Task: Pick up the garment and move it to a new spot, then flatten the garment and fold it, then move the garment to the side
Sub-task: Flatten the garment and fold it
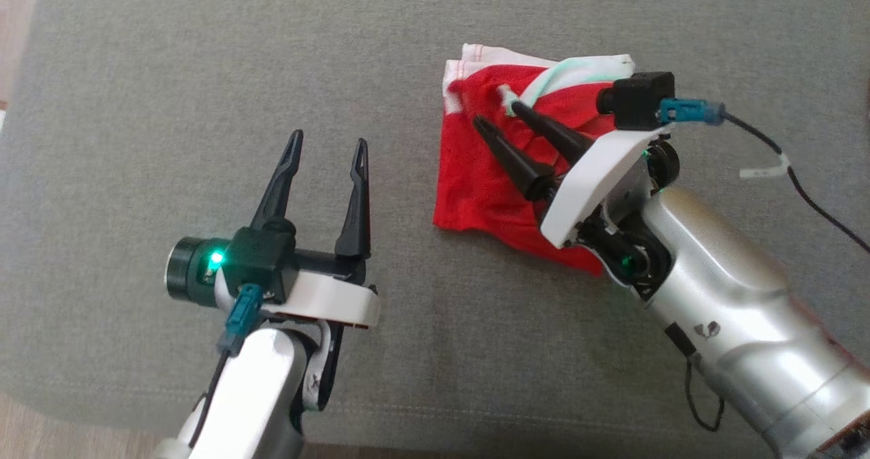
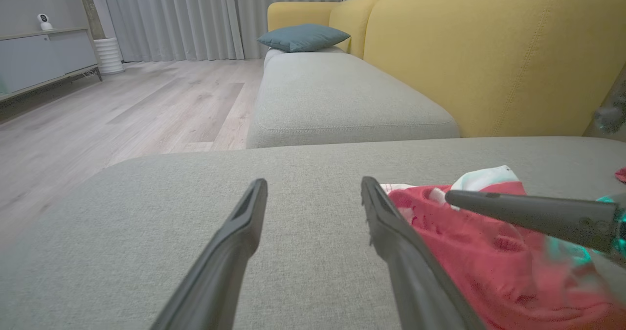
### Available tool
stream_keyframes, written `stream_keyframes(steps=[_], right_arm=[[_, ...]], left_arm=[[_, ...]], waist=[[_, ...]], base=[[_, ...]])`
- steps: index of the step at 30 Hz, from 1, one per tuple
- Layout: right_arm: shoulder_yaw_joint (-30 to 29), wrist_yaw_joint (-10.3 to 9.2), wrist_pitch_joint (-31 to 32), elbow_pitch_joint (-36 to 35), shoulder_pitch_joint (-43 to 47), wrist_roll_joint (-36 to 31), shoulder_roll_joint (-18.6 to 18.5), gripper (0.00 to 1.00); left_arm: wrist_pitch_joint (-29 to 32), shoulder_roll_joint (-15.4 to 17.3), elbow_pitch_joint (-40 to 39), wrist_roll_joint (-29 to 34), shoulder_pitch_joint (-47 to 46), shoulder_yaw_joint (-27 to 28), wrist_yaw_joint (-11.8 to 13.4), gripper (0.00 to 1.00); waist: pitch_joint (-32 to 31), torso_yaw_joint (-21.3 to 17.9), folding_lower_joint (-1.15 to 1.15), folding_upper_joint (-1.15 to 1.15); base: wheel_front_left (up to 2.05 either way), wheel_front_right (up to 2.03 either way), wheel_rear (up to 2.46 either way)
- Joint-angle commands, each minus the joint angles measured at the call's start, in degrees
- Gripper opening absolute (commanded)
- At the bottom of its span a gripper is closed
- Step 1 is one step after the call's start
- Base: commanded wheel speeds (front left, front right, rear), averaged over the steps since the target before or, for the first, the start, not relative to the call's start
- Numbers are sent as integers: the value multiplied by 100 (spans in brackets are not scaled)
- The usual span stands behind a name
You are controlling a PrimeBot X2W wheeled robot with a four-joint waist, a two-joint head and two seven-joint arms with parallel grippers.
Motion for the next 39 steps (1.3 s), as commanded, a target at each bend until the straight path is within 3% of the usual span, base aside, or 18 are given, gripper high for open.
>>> stream_keyframes(steps=[1, 8, 14, 19, 24, 31, 39], right_arm=[[60, -4, -295, -247, -130, -145, 77, 100], [97, -4, -1821, -502, 43, -1227, -312, 100], [-958, -4, -2274, -809, 769, -1814, -706, 100], [-2227, -4, -2332, -1281, 1756, -2303, -755, 100], [-3175, -4, -2276, -1900, 2670, -2809, -543, 100], [-3788, -4, -1793, -2839, 3514, -3444, -159, 100], [-4079, -4, -1291, -3507, 4110, -3932, 128, 100]], left_arm=[[-67, 50, -180, -30, -164, 245, 10, 100], [-69, 92, -215, 8, -120, 312, 24, 100], [-69, 216, -256, 30, -41, 424, 69, 100], [-68, 379, -301, 26, 96, 562, 154, 100], [2, 560, -369, 16, 301, 686, 251, 100], [101, 752, -454, -9, 629, 743, 317, 100], [179, 866, -453, -50, 981, 712, 346, 100]], waist=[[-11, -53, 0, 0], [-88, -279, 0, 0], [-154, -494, 0, 0], [-242, -688, 0, 0], [-377, -875, 0, 0], [-652, -1010, 0, 0], [-1052, -999, 0, 0]], base=[[0, 0, 0], [0, 0, 0], [0, 0, 0], [0, 0, 0], [0, 0, 0], [0, 0, 0], [0, 0, 0]])
